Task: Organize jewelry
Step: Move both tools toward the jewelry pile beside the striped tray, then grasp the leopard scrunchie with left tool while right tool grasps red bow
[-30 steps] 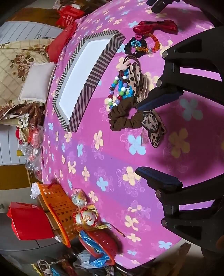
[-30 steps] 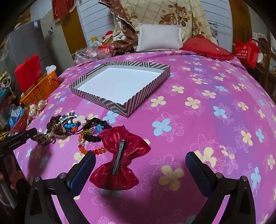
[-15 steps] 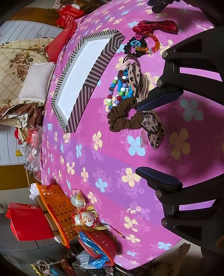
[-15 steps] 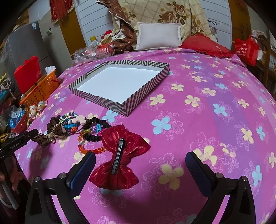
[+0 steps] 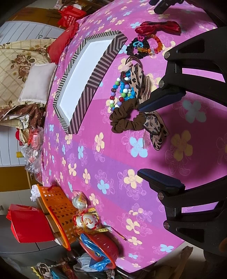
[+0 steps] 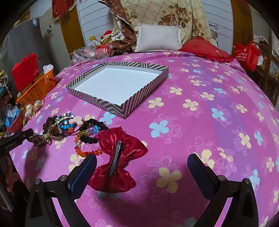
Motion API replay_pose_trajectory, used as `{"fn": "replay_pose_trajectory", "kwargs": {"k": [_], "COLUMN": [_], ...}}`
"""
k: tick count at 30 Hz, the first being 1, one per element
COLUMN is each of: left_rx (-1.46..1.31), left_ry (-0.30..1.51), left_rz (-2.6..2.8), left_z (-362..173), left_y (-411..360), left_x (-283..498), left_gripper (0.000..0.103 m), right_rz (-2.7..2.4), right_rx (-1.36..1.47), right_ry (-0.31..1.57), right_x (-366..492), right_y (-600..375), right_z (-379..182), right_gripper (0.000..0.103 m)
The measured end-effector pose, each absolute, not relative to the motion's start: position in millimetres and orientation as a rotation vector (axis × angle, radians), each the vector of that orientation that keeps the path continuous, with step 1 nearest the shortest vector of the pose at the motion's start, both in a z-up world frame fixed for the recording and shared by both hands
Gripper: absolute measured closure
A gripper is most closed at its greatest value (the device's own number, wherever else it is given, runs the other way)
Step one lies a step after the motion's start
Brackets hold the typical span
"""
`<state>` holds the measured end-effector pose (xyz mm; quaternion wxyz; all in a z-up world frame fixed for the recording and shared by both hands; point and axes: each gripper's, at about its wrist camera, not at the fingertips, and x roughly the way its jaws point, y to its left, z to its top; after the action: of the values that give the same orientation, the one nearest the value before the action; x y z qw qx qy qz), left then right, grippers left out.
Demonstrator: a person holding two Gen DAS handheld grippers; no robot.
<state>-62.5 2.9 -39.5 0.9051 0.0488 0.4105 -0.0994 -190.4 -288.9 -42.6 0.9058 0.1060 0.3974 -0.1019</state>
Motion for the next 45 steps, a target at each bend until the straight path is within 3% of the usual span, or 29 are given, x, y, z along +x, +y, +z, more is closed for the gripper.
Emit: {"fn": "replay_pose_trajectory", "kwargs": {"k": [19, 45], "left_rx": [0.096, 0.094], "left_ry": [0.800, 0.916], "left_rz": [-0.227, -0.314], "left_z": [-29.3, -56.6], "left_y": [-0.4, -20.5], "left_x": [-70.5, -52.7], "left_gripper": [0.035, 0.033], "right_rz": [-0.227, -0.193], "right_rx": [0.162, 0.225], "right_ry": [0.841, 0.875], "right_x": [-190.5, -184.2], "right_y": [-282.4, -287.9], "right_z": [-37.6, -50.6], "right_gripper": [0.000, 0.000]}}
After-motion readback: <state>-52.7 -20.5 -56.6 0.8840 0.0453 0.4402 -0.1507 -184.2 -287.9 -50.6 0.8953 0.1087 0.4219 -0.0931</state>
